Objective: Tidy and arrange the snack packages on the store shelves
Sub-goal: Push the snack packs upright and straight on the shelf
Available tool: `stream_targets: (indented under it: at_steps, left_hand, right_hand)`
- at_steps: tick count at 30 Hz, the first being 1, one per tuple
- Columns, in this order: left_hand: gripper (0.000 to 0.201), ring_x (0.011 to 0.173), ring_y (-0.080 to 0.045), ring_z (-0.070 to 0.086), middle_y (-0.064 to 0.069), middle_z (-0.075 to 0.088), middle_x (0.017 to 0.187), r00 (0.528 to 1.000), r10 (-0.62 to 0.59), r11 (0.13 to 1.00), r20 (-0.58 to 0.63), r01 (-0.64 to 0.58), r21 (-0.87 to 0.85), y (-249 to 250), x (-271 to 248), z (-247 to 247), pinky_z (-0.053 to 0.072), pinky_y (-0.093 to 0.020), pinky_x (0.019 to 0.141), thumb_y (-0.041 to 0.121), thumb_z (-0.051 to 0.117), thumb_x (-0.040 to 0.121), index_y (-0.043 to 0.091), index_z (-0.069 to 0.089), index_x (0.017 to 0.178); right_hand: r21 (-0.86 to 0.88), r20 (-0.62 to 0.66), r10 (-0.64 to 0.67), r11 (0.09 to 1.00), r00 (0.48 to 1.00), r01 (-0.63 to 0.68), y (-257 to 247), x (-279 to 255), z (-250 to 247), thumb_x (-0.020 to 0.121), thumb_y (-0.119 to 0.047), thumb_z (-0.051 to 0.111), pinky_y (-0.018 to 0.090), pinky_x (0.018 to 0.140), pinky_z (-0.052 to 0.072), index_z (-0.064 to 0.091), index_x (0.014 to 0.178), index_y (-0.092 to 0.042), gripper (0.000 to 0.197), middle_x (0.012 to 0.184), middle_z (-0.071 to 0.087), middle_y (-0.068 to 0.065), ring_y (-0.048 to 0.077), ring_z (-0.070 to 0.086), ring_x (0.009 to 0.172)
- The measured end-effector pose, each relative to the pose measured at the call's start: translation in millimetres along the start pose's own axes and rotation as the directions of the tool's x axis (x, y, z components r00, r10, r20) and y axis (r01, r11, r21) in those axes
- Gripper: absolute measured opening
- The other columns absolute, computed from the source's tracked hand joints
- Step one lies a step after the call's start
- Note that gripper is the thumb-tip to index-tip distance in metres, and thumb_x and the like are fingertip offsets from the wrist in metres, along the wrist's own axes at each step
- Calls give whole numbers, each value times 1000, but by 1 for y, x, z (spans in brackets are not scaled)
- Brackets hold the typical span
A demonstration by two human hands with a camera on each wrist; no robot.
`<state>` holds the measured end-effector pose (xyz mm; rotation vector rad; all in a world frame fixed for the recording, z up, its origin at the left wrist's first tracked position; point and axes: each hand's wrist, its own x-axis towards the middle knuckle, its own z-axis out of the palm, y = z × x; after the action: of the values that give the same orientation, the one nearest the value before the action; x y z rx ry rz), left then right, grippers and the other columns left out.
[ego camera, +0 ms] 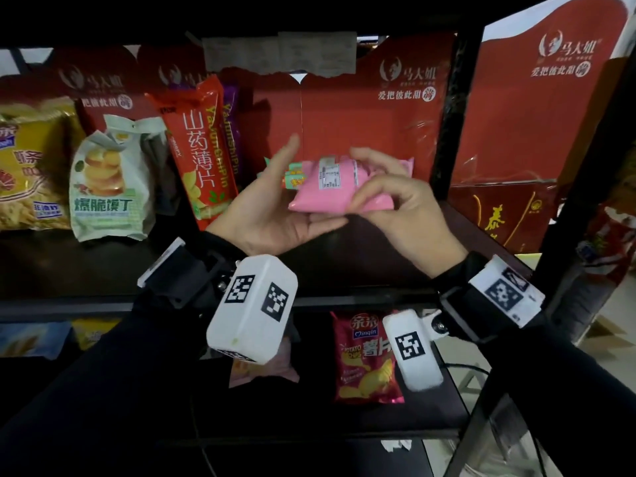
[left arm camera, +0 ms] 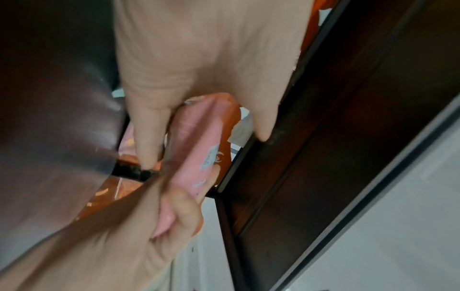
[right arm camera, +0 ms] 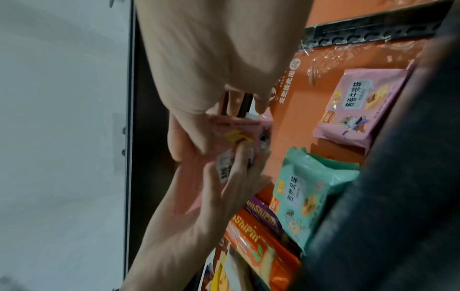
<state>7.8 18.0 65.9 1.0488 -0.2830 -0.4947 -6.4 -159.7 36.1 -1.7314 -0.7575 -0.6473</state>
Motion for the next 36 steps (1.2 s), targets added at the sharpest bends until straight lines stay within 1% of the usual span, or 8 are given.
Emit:
stream_targets:
  at_steps: [2, 5, 10, 14, 17, 20, 27, 36]
  left_hand:
    - [46, 104, -20, 66, -11, 67, 120, 992, 95, 994, -82, -90, 60, -1, 3, 1, 57, -34, 83, 29, 58, 88, 9, 57, 129]
    - [24, 82, -14, 71, -6, 74, 94, 980, 147, 981, -133, -128, 146, -8, 8, -3, 60, -27, 74, 9, 56, 90, 7, 63, 113]
    - [49, 98, -20, 70, -6, 71, 111, 979, 203, 939, -22, -188, 289, -19, 9, -7, 58, -31, 84, 1, 60, 82, 17, 57, 128]
    - [49, 105, -18, 68, -7, 70, 115, 964, 267, 864, -7, -236, 446, -20, 11, -10, 55, -27, 87, 14, 69, 78, 11, 59, 126]
    - [24, 88, -12, 71, -3, 75, 95, 945, 323, 864, -52, -272, 425, -18, 14, -9, 57, -23, 72, 25, 66, 84, 12, 68, 104]
    - [30, 101, -25, 69, -14, 71, 110, 924, 364, 865, -116, -290, 409, -25, 19, -11, 57, -35, 85, 21, 59, 93, 2, 61, 117]
    - [22, 91, -14, 71, 0, 75, 96, 897, 438, 852, -66, -390, 349, -23, 20, -13, 56, -24, 72, 16, 64, 90, 19, 60, 111]
    - [13, 79, -18, 70, -6, 72, 88, 879, 452, 877, -150, -407, 255, -22, 23, -10, 58, -33, 76, 11, 60, 91, 9, 59, 104]
  right_hand:
    - [-6, 115, 27, 1000, 993, -27, 1, -8, 1, 76, 12, 66, 21, 109, 30, 64, 74, -24, 37, 140, 42, 0, 4, 37, 132]
    - [69, 136, 110, 990, 985, -120, 2, -8, 5, 79, 2, 67, 34, 115, 30, 59, 103, -27, 39, 141, 42, -4, 8, 34, 138]
    - [524, 123, 525, 686, 842, -504, 4, 12, 5, 89, -15, 62, 33, 83, 57, 52, 127, -10, 40, 113, 69, 6, 18, 67, 101]
    - [475, 127, 528, 711, 840, -518, 10, 14, 6, 92, -10, 57, 42, 107, 42, 55, 125, 2, 36, 122, 64, 15, 25, 60, 116]
    - [513, 111, 500, 711, 859, -481, 12, 12, 13, 92, -2, 54, 38, 103, 46, 52, 128, 1, 36, 118, 65, 13, 21, 63, 108]
    - [476, 108, 489, 739, 866, -477, 13, 11, 18, 92, 0, 54, 38, 99, 49, 50, 129, -2, 38, 120, 64, 13, 22, 63, 109]
    - [511, 95, 523, 705, 847, -492, 9, 21, 14, 87, -17, 64, 49, 111, 34, 43, 137, -5, 56, 131, 58, 12, 26, 53, 125]
    - [392, 191, 555, 713, 810, -581, 10, 31, 7, 83, -26, 67, 38, 94, 52, 54, 126, -9, 48, 111, 71, 6, 21, 66, 105]
